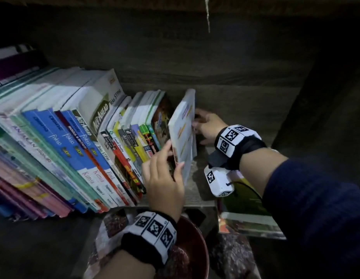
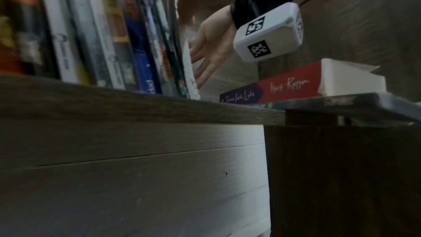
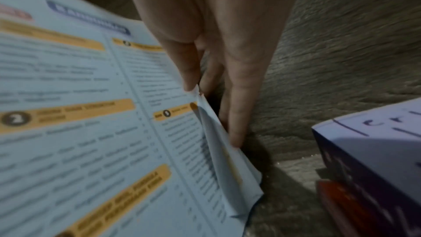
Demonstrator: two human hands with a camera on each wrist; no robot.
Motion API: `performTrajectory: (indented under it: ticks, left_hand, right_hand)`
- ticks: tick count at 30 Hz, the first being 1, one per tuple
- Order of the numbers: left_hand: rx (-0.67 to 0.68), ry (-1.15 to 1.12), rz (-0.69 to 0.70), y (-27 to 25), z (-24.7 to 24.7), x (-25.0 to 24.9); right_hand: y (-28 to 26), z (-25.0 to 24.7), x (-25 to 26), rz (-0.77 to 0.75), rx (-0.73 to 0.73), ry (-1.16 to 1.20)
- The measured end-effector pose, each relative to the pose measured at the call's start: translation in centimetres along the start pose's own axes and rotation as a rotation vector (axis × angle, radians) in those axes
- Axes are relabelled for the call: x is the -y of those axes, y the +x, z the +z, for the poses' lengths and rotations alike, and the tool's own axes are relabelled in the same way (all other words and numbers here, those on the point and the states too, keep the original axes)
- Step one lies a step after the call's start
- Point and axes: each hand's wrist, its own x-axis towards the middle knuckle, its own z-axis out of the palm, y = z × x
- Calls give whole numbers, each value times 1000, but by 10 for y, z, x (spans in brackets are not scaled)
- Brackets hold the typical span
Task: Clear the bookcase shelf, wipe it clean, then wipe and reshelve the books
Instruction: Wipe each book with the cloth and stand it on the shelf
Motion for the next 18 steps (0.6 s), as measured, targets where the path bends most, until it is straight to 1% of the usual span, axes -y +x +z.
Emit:
performTrajectory:
  ticks: [2, 5, 6, 9, 11, 13, 14, 15, 16, 17, 18]
  left_hand:
    - [11, 76, -34, -3, -1, 8]
    - [5, 104, -49, -4, 0, 13]
    - [-4, 103, -41, -3, 0, 13]
    - [-31, 96, 19, 0, -1, 14]
    - [-45, 73, 97, 5, 0, 10]
    - [-29, 8, 154, 13, 1, -1]
    - [11, -36, 172, 18, 3, -8]
    - [78, -84, 173, 22, 6, -15]
    - [172, -138, 143, 28, 9, -23]
    - [278, -197, 79, 32, 14, -29]
    - [378, -256, -14, 36, 19, -36]
  right_hand:
    - [1, 7, -8, 27, 90, -25]
    - [-1, 15, -16, 28, 155, -45]
    - [-3, 16, -18, 36, 142, -58]
    - [-8, 11, -25, 61, 42, -87]
    - [-14, -3, -29, 60, -33, -67]
    - [-26, -25, -31, 42, -113, -81]
    - [-32, -38, -33, 41, -155, -112]
    - [-40, -51, -34, 62, -194, -143]
    - [-49, -64, -38, 78, -239, -162]
    - [-58, -76, -41, 103, -284, -204]
    - [-66, -88, -47, 117, -326, -254]
